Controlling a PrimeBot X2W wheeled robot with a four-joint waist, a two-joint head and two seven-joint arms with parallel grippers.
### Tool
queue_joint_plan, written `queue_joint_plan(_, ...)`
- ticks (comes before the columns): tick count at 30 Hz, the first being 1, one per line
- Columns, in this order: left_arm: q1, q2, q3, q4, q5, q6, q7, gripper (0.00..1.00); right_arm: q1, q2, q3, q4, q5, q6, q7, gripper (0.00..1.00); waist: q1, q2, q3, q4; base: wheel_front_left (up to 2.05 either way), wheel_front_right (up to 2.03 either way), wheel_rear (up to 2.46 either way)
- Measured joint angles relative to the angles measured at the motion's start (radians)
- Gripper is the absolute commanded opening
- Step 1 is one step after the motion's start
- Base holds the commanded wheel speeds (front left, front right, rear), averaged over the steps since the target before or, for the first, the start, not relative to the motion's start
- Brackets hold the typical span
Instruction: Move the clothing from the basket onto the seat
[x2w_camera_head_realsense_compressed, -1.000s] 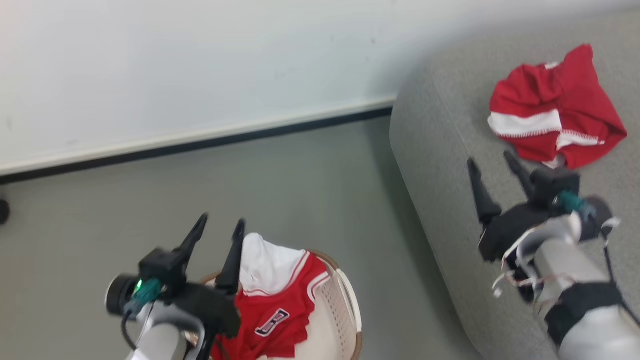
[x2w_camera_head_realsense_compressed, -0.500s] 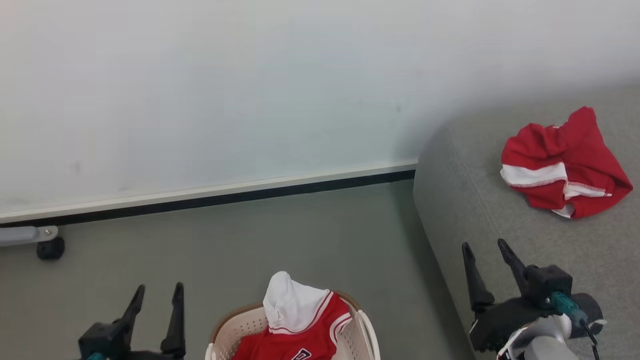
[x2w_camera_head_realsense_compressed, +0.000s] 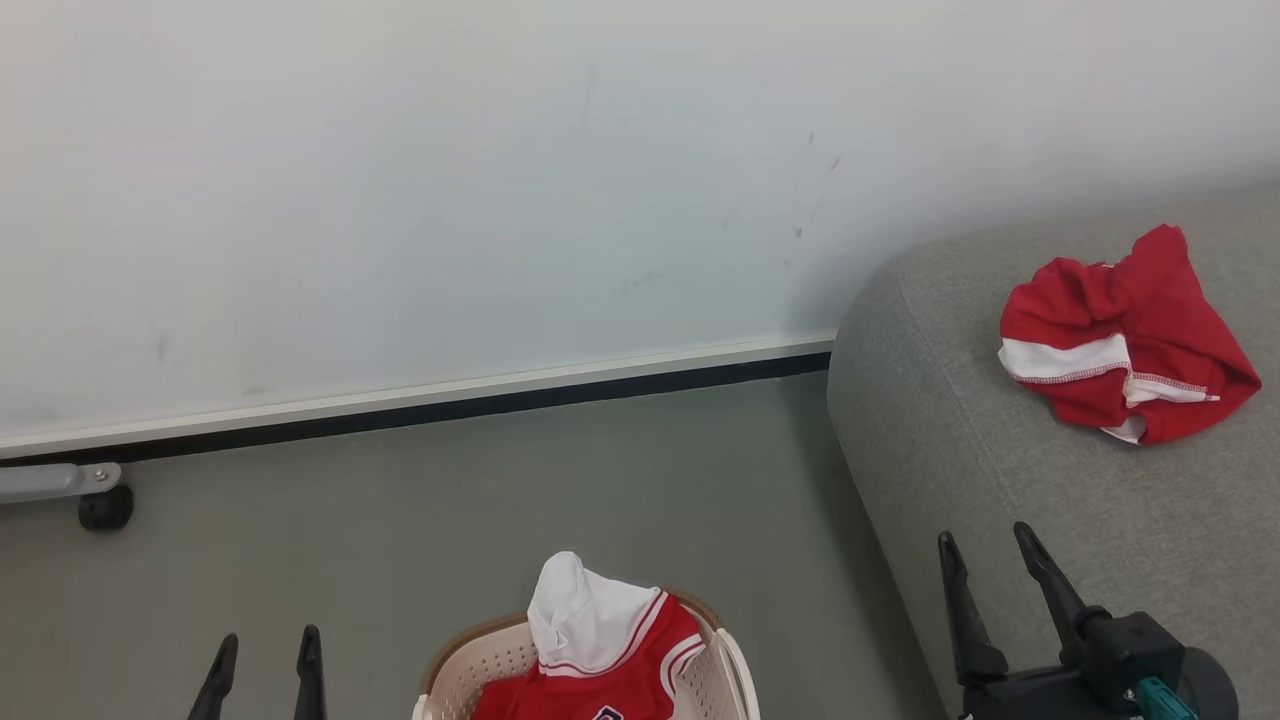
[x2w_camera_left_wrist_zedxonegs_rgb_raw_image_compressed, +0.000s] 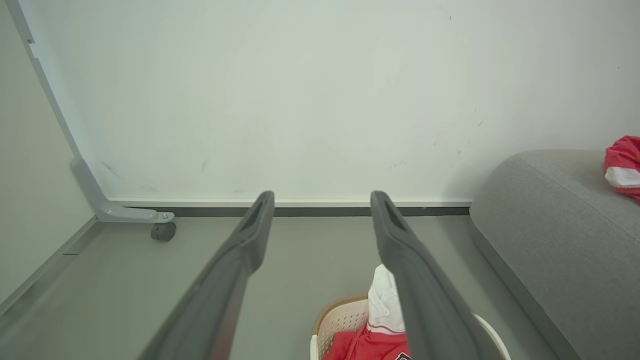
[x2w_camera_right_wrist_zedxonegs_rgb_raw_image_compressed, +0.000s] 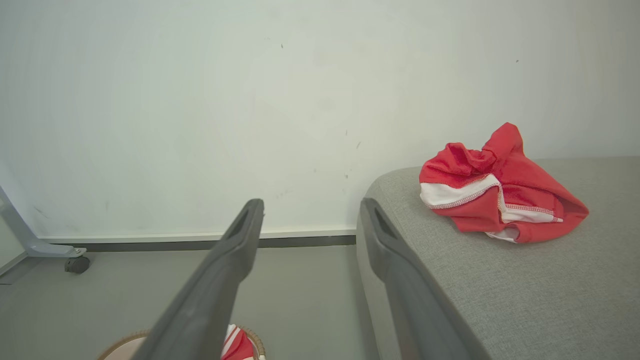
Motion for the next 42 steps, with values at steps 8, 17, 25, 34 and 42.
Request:
queue_joint_plan(8, 0.047, -0.014, 0.040, -0.067, 0.041, 0.007, 0.000, 1.00, 0.063, 0.004, -0.035, -0.086, -0.015, -0.007, 0.000, 1.00, 0.0000, 0.0000, 0.005, -0.012, 0.00, 0.00, 0.00)
queue_joint_plan(17, 0.069, -0.032, 0.066, -0.100, 0.062, 0.008, 0.000, 1.00, 0.098, 0.007, -0.071, -0.137, -0.041, -0.008, 0.000, 1.00, 0.0000, 0.0000, 0.013, -0.020, 0.00, 0.00, 0.00)
queue_joint_plan(25, 0.070, -0.051, 0.078, -0.121, 0.091, 0.008, 0.000, 1.00, 0.099, 0.015, -0.091, -0.165, -0.051, -0.008, 0.000, 1.00, 0.0000, 0.0000, 0.019, -0.021, 0.00, 0.00, 0.00)
queue_joint_plan(34, 0.090, -0.060, 0.091, -0.136, 0.102, 0.008, 0.000, 1.00, 0.102, 0.020, -0.109, -0.176, -0.066, -0.009, 0.000, 1.00, 0.0001, 0.0000, 0.025, -0.021, 0.00, 0.00, 0.00)
queue_joint_plan(42, 0.090, -0.077, 0.090, -0.149, 0.111, 0.008, 0.000, 1.00, 0.102, 0.030, -0.116, -0.195, -0.068, -0.009, 0.000, 1.00, 0.0000, 0.0001, 0.041, -0.026, 0.00, 0.00, 0.00)
